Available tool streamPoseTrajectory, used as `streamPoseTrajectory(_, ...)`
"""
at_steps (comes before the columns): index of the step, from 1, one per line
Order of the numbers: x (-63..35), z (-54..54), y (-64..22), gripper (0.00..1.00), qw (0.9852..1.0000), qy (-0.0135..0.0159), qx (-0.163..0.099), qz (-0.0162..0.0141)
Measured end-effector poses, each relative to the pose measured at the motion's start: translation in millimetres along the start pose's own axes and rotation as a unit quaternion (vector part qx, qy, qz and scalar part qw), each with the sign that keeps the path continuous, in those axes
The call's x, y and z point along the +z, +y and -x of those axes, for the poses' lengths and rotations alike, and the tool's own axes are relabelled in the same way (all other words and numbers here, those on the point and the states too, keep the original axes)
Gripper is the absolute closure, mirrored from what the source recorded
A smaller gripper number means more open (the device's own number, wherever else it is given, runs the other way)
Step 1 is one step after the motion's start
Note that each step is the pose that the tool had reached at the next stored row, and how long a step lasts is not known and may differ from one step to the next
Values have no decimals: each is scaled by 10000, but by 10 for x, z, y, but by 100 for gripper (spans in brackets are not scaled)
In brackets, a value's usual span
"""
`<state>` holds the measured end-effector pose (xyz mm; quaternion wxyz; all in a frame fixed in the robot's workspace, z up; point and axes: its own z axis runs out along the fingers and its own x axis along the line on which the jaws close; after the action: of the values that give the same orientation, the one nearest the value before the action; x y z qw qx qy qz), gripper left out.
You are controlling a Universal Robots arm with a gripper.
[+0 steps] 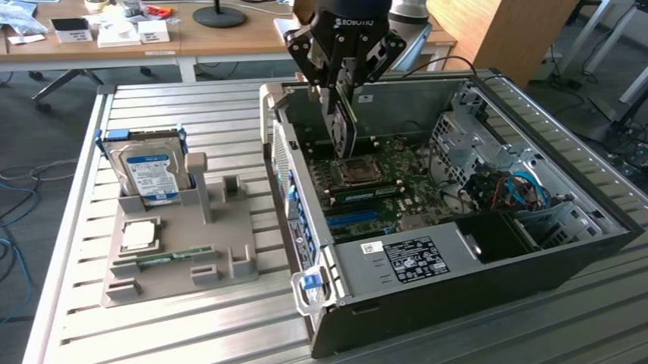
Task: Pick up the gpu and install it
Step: 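Pick up the gpu and move the gpu toward the slot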
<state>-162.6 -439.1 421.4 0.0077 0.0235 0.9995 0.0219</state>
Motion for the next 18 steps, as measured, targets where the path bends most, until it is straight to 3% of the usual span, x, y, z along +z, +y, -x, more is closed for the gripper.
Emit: streamPoseTrajectory(18, 4, 225, 11, 73, 10000, 0, 0, 0)
